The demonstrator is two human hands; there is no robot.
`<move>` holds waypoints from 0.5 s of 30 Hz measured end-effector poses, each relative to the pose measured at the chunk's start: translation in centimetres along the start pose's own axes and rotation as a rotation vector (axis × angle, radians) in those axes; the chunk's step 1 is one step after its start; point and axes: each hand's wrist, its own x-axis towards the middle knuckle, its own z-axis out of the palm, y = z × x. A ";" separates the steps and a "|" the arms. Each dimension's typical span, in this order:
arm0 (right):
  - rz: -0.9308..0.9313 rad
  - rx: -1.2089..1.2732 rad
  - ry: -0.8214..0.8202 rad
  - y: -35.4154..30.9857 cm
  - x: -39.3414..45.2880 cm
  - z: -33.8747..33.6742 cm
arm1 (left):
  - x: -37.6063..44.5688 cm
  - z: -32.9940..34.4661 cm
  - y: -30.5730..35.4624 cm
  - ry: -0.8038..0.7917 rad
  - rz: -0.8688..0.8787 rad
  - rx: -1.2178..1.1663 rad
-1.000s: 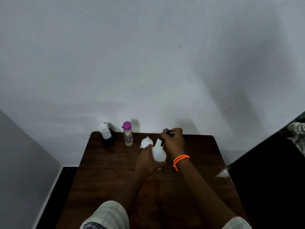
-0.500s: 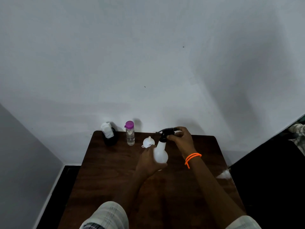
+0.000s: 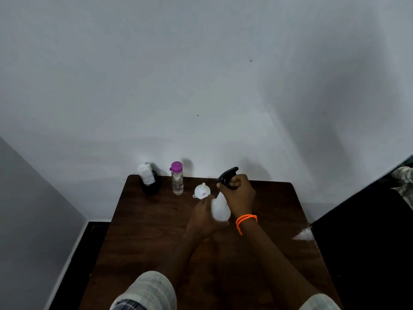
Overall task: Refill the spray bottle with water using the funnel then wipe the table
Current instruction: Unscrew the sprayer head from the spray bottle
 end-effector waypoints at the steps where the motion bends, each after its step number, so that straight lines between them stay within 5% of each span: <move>1: 0.021 0.017 -0.002 -0.2 0.2 -0.1 | -0.1 -0.1 0.1 0.001 0.007 -0.018; 8: 0.247 0.363 -0.146 -2.1 3.0 -1.7 | -0.2 -1.1 0.0 0.038 0.061 -0.065; 15: 0.264 0.510 -0.265 -3.8 4.0 -4.3 | -0.1 -1.6 0.1 0.062 0.080 -0.082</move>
